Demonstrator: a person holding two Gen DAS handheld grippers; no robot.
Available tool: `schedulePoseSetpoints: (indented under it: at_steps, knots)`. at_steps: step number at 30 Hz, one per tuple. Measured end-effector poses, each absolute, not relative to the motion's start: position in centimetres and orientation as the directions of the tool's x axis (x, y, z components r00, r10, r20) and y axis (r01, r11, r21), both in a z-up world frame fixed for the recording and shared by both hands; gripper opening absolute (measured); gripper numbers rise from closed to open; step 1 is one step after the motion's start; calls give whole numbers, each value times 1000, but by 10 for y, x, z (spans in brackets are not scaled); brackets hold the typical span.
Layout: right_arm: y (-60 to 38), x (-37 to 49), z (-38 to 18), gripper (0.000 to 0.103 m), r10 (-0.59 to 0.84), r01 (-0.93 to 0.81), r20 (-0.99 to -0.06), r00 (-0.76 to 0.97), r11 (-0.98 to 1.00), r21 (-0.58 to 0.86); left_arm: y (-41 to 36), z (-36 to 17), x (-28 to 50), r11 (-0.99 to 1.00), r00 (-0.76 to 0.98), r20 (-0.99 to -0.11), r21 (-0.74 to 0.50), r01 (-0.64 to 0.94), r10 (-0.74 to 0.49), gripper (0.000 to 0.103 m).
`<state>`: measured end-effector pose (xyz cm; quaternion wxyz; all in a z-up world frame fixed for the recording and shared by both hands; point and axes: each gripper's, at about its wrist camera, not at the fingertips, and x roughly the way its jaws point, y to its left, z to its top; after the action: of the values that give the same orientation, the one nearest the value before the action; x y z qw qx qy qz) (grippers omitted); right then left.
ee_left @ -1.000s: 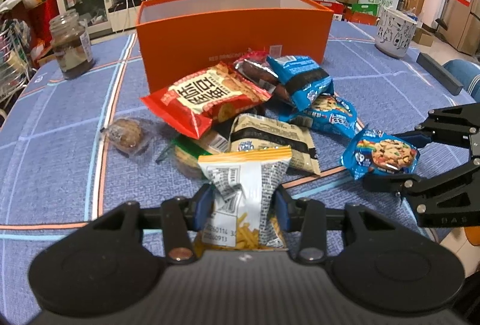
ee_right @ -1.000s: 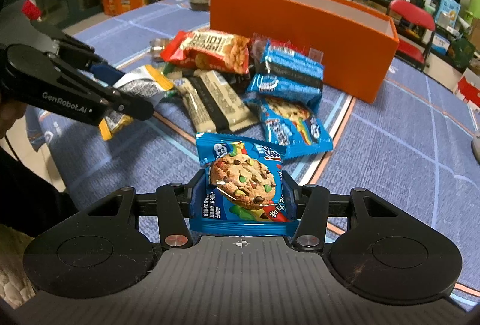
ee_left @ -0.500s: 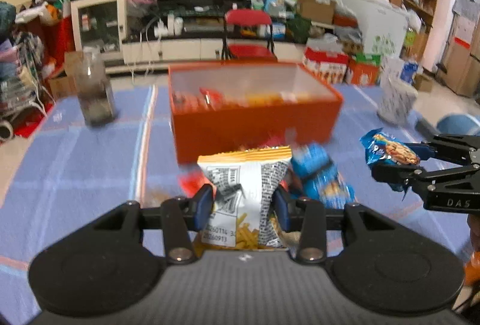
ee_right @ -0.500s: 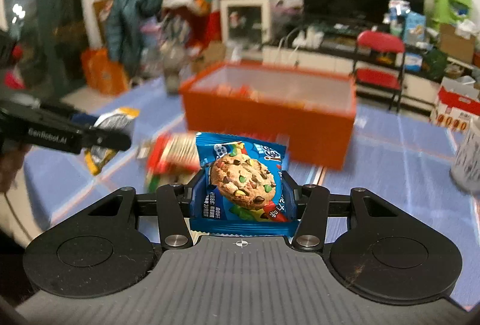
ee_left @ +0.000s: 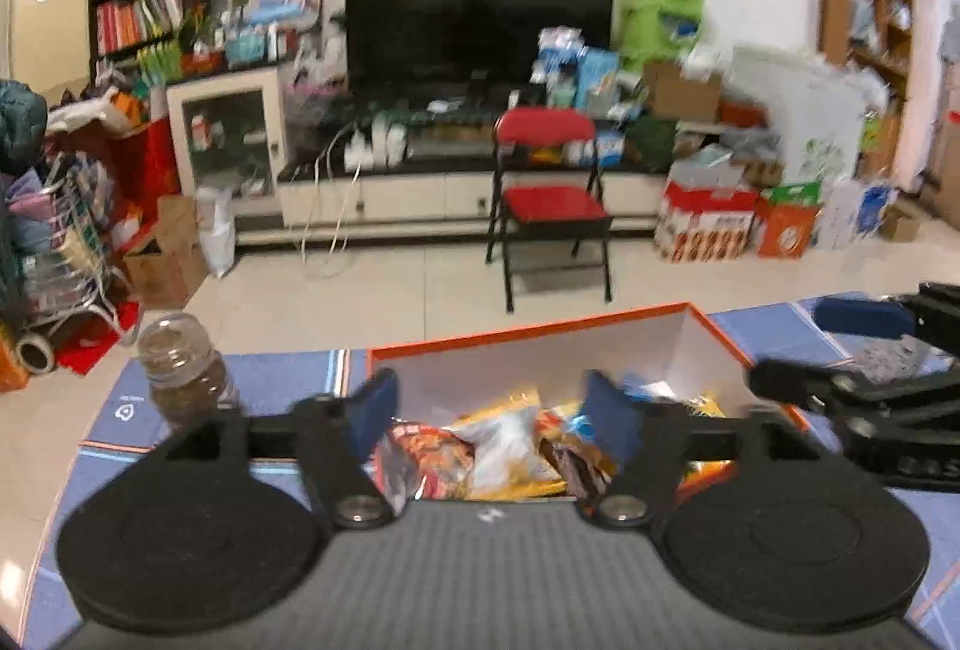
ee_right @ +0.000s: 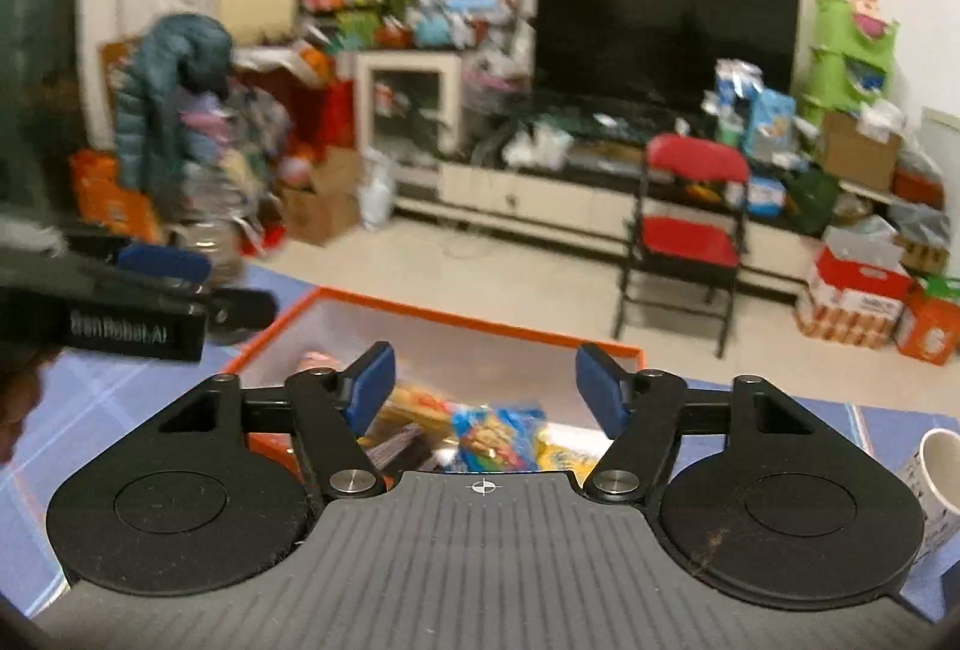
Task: Organize snacks
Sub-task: 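Open both tools over the orange box to drop the packs, then grasp another blue cookie pack with the right tool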
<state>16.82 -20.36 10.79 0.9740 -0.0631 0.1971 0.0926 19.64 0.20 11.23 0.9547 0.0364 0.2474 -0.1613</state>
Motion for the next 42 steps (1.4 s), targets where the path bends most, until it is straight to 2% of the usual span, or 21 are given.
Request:
schedulePoseSetpoints:
  at_steps: [2, 4, 5, 10, 14, 20, 27, 31, 33, 36, 39, 42]
  knots:
    - [-206, 135, 92, 64, 145, -199, -376, 915, 974, -109, 18, 103, 169, 936, 819, -482, -8, 353, -313, 81]
    - [-209, 100, 67, 74, 160, -205, -369, 916, 975, -85, 33, 87, 144, 929, 807, -488, -16, 371, -331, 81]
    - [-211, 88, 54, 75, 164, -204, -376, 912, 977, -68, 41, 77, 133, 925, 797, -499, -26, 378, -340, 81]
    - [-204, 59, 6, 74, 147, -224, -497, 855, 970, -99, 68, 33, 96, 922, 762, -561, -4, 388, -324, 81]
    - [-209, 64, -10, 75, 144, -232, -532, 835, 967, -101, 73, 12, 84, 918, 725, -600, -37, 396, -337, 80]
    - [-216, 85, -22, 74, 152, -212, -557, 816, 976, -44, 60, 5, 84, 913, 697, -626, -61, 403, -349, 81]
    - [-216, 103, -51, 73, 225, -309, -661, 716, 951, -11, 49, 1, 78, 889, 662, -643, -64, 454, -384, 81]
    - [-213, 113, -58, 69, 291, -366, -662, 691, 930, 26, 42, -1, 72, 880, 649, -649, -66, 471, -396, 81]
    - [-207, 114, -61, 65, 259, -368, -681, 685, 930, -16, 38, -2, 69, 883, 647, -654, -70, 464, -392, 81]
    - [-200, 109, -56, 50, 192, -318, -705, 683, 947, -50, 28, -6, 64, 899, 643, -665, -100, 426, -379, 81]
    - [-199, 98, -55, 44, 153, -277, -704, 694, 959, -64, 19, -7, 57, 899, 642, -659, -125, 420, -392, 81]
    - [-201, 93, -55, 43, 157, -291, -705, 692, 954, -74, 14, -1, 55, 857, 652, -640, -19, 515, -406, 83]
